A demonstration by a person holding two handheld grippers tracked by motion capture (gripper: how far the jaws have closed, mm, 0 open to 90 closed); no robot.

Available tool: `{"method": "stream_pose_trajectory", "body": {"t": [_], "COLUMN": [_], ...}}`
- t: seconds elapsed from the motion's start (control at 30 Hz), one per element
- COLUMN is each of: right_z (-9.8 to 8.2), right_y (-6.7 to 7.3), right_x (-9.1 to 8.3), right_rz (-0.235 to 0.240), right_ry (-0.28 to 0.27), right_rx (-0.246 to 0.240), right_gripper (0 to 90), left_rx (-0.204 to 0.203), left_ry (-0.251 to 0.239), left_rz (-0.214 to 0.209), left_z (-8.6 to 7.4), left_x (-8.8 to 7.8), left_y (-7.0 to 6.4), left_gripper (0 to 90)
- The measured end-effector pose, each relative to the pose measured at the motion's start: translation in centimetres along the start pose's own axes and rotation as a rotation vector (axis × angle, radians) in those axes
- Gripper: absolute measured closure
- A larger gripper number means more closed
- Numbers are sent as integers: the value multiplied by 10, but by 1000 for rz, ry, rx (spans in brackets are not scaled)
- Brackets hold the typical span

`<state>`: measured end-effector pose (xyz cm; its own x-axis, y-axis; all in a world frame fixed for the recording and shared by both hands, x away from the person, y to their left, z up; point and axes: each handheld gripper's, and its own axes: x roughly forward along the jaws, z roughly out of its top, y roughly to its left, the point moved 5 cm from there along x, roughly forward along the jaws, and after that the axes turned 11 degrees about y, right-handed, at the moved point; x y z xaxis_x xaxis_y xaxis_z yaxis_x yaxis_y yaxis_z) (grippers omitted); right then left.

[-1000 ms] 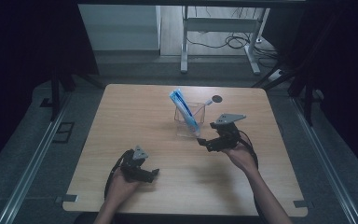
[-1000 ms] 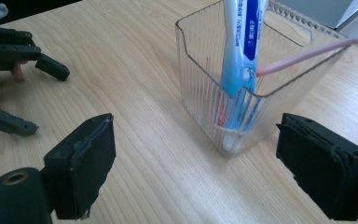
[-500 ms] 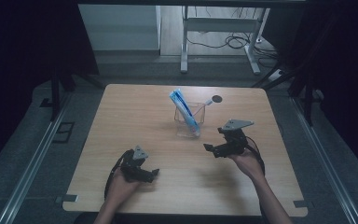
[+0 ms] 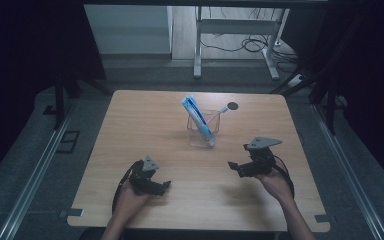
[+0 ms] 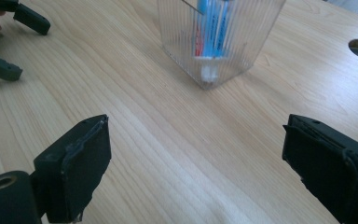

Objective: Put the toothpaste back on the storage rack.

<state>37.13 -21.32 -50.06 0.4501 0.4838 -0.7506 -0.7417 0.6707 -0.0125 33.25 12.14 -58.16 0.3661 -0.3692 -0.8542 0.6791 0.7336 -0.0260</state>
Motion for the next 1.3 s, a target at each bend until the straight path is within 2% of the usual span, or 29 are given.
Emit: {"method": "stream_pose_trajectory", "body": {"t": [0.7, 0.97, 1.3], "right_z": [-53, -73, -92], "right_y": [-6, -8, -8], "right_x": [-15, -6, 11], "right_rz": [-36, -51, -40], "right_ry": [0, 35, 87], "right_rx": [65, 85, 91], "right_gripper": [76, 81, 84], "left_rx": [-11, -11, -11], "left_ry": [-7, -7, -7], "left_rz": [3, 4, 5], "left_z": [0, 0, 0], "left_x": [0, 0, 0], "left_y": [-1, -1, -1], "left_gripper": [54, 54, 55]}}
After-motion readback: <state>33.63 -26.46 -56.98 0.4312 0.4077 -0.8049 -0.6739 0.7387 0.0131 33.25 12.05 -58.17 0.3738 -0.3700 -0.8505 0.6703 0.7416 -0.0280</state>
